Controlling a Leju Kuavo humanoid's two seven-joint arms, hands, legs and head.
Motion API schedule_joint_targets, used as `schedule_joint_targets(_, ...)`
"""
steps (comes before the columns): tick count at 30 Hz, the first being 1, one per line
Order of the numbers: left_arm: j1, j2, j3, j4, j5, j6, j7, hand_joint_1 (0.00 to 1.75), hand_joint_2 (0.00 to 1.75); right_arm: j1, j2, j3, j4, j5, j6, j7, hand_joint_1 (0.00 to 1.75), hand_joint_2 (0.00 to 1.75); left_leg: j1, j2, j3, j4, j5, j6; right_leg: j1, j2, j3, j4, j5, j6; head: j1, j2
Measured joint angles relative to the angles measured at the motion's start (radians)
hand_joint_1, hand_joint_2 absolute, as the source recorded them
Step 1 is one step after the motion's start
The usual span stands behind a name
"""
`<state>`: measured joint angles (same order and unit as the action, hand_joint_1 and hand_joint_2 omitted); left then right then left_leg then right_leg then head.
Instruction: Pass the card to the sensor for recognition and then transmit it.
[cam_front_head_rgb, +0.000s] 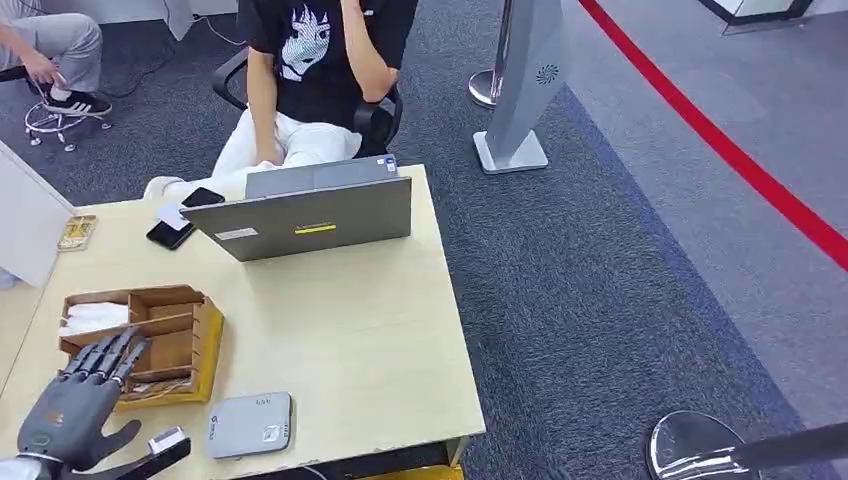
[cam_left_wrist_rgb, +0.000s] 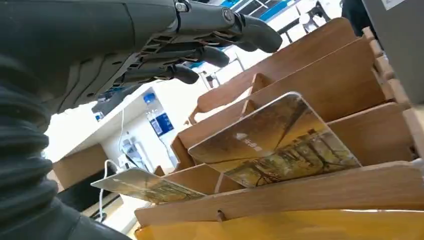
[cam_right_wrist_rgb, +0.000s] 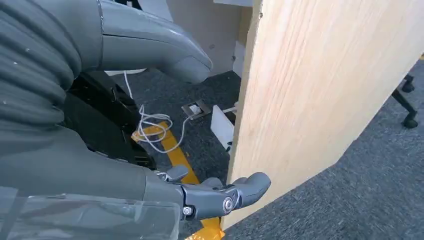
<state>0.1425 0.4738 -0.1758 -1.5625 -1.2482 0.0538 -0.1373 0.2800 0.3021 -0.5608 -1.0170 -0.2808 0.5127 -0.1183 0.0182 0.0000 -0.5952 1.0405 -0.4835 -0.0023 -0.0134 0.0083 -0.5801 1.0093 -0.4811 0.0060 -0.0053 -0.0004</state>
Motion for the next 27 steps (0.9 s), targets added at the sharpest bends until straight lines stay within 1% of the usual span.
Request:
schedule_joint_targets(11, -0.019, -0.052, 0.011, 0.037, -0.026, 0.02, -0.023, 0.0, 1.75, 0.0, 0.0, 0.005, -0.003, -0.002, -0.01, 0.0, 0.0, 1.75, 0.0, 0.0, 0.0, 0.0, 0.0, 0.0, 0.0, 0.0, 0.0, 0.0, 0.0, 0.0, 0.0, 0.0)
schedule_joint_targets(21, -0.021, -0.077, 0.011, 0.038, -0.027, 0.024, -0.034, 0.0, 1.75, -0.002, 0.0, 0.015, -0.003, -0.014, -0.012, 0.0, 0.0, 1.75, 0.0, 0.0, 0.0, 0.0, 0.0, 0.0, 0.0, 0.0, 0.0, 0.0, 0.0, 0.0, 0.0, 0.0)
schedule_joint_targets(22, -0.022, -0.079, 0.011, 0.037, -0.027, 0.026, -0.034, 1.75, 1.75, -0.002, 0.0, 0.015, -0.003, -0.014, -0.012, 0.0, 0.0, 1.75, 0.0, 0.0, 0.0, 0.0, 0.0, 0.0, 0.0, 0.0, 0.0, 0.0, 0.0, 0.0, 0.0, 0.0)
schedule_joint_targets(27, -0.028, -0.083, 0.011, 0.037, -0.013, 0.021, -0.04, 1.75, 1.75, -0.002, 0.0, 0.016, -0.003, -0.015, -0.012, 0.0, 0.0, 1.75, 0.0, 0.0, 0.0, 0.0, 0.0, 0.0, 0.0, 0.0, 0.0, 0.0, 0.0, 0.0, 0.0, 0.0)
